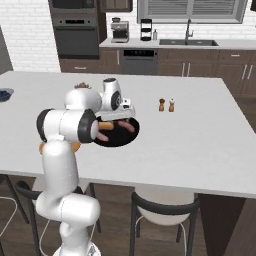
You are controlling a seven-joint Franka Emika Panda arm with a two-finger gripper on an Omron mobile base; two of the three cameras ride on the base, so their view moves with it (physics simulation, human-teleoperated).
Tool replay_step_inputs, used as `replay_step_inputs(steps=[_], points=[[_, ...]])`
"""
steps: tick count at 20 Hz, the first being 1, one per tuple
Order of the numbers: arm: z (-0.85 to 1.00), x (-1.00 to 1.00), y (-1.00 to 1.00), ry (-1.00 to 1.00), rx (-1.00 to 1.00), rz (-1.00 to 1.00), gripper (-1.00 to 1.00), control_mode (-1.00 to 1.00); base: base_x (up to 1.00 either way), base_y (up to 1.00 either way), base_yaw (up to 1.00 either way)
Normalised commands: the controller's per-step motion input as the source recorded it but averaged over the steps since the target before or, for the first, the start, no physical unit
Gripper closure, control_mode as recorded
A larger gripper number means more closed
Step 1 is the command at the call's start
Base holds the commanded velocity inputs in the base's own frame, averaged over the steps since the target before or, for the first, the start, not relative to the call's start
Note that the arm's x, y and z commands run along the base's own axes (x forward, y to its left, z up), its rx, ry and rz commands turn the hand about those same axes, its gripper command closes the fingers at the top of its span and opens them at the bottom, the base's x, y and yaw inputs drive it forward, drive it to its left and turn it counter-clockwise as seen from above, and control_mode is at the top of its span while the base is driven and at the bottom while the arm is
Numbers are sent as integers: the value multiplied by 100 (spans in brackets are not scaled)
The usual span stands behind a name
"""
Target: Place one bun and one sausage from the bowl on each plate.
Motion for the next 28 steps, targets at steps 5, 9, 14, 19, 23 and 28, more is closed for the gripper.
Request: replay_step_inputs(steps=[5, 9, 14, 19, 23, 28], points=[[-68, 44, -16, 3, -1, 7, -100, -100, 0, 0, 0], [-65, 26, -1, 0, -10, 10, -100, -100, 0, 0, 0], [-38, 62, -2, -1, -8, 10, -100, -100, 0, 0, 0], [-9, 69, -1, 0, -1, 3, -100, -100, 0, 0, 0], [0, 14, -5, 0, -1, 0, -100, -100, 0, 0, 0], [-28, 11, 0, 0, -6, 0, -100, -100, 0, 0, 0]])
